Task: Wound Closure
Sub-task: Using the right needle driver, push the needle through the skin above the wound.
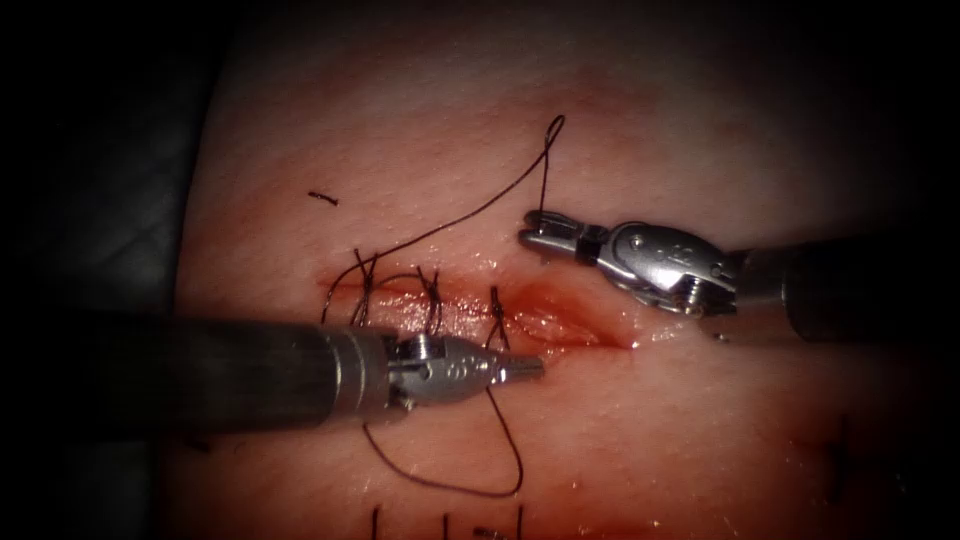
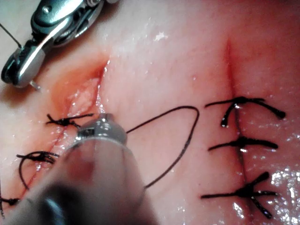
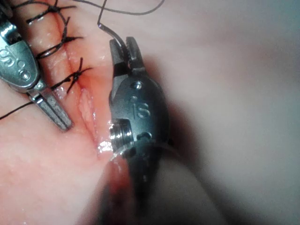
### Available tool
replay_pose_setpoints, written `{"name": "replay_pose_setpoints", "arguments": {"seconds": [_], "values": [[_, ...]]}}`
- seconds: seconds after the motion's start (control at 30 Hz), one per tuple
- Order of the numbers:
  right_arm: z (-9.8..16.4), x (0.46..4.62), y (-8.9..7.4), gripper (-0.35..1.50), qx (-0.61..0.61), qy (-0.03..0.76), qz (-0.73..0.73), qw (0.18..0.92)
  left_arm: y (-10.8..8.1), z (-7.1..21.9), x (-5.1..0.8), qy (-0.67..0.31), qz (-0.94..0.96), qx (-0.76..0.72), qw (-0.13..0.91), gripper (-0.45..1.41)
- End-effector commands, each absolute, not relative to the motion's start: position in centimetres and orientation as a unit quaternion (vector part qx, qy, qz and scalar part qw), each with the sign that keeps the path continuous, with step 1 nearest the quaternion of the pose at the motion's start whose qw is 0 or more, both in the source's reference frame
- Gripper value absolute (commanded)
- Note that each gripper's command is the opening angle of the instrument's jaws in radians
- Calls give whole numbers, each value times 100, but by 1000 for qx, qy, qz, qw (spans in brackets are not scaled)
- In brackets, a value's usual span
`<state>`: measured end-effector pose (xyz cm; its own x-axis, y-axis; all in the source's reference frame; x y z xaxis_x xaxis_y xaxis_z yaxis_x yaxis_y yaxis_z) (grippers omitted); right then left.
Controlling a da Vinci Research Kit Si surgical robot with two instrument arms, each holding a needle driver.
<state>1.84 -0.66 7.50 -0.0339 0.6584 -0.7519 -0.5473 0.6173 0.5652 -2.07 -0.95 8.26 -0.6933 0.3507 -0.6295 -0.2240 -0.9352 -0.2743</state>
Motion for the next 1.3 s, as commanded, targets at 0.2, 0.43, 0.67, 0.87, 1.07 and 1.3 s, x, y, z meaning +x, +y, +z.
{"name": "replay_pose_setpoints", "arguments": {"seconds": [0.2,0.43,0.67,0.87,1.07,1.3], "values": [[763,192,-59,-35,128,549,523,639,-97,830,-210,-90,916,-358,156,-30],[766,198,-67,-35,244,507,585,584,-97,830,-210,-90,916,-357,156,-30],[769,204,-87,-35,319,462,602,568,-96,829,-208,-91,916,-358,156,-30],[766,209,-109,-35,352,449,598,562,-93,828,-203,-92,916,-357,156,-30],[758,216,-135,-35,380,433,596,559,-91,825,-196,-95,916,-359,154,-33],[754,215,-122,7,346,481,592,547,-88,823,-188,-96,916,-358,153,-33]]}}
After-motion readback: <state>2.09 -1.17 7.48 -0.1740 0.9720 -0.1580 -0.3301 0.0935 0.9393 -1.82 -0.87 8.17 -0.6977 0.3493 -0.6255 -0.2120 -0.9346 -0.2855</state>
